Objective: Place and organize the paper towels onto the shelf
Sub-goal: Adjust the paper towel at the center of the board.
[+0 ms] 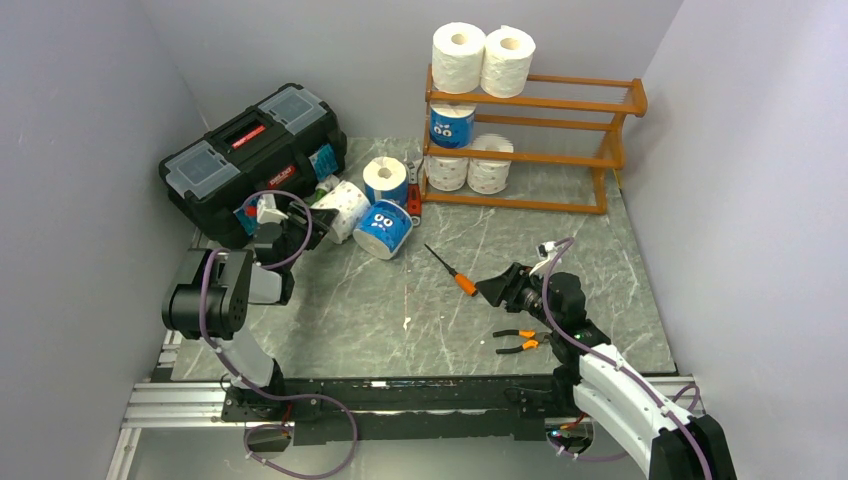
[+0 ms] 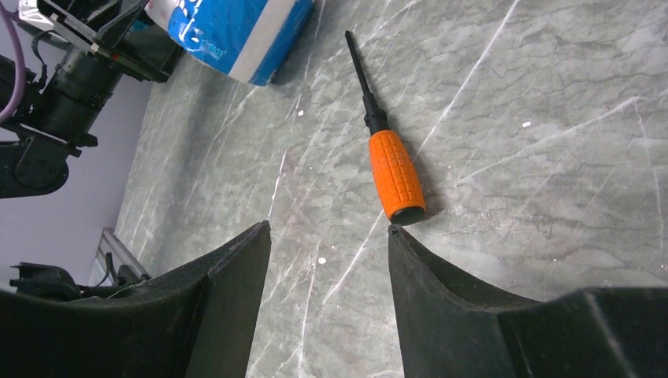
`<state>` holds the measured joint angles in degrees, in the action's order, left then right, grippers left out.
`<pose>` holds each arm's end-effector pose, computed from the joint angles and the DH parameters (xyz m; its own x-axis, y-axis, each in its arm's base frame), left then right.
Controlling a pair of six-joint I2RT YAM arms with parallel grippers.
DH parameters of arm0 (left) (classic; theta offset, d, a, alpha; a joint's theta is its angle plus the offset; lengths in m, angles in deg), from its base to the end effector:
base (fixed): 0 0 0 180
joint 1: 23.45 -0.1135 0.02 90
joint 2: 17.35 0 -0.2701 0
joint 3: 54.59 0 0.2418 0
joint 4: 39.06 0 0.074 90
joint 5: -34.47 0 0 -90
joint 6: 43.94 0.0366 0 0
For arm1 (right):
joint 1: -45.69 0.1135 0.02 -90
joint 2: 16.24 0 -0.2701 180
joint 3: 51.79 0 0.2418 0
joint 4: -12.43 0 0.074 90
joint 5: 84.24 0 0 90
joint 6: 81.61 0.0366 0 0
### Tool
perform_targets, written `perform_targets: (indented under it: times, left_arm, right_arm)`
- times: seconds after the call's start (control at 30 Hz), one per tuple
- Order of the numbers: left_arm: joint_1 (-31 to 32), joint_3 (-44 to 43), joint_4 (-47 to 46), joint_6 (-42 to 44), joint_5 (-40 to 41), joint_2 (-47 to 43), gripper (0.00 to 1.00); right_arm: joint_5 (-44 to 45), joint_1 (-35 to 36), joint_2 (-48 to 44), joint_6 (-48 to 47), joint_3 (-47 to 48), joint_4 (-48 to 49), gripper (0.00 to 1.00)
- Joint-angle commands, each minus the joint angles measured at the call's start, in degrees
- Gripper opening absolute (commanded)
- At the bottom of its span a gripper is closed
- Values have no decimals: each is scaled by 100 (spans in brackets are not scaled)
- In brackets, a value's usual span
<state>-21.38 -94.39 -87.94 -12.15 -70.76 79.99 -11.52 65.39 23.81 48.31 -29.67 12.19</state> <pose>0.2918 -0.0202 0.1609 -0.3295 -0.8088 -0.4872 0.0272 0.5077 -0.8611 0.1346 0.0597 0.1789 -0.6022 0.4352 -0.6693 -0.2622 0.6840 0.6808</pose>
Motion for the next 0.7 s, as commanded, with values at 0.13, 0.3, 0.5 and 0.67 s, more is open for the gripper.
perform_targets:
  times: [0.13,0.3,0.5,0.67]
  left_arm:
    - [-30,-65,-583,-41,-104,-48,59]
    - [-33,-24,-739,-87,-132,-69,45]
    - [-44,2,-630,-120,-169,-306,35]
    - [-48,-78,209,65,-94,-929,33]
  right_arm:
    - [82,16,37,-110,71,152,59]
    - [91,23,40,-99,63,151,59]
    - [104,15,51,-99,48,156,59]
    - [91,18,55,-98,51,160,59]
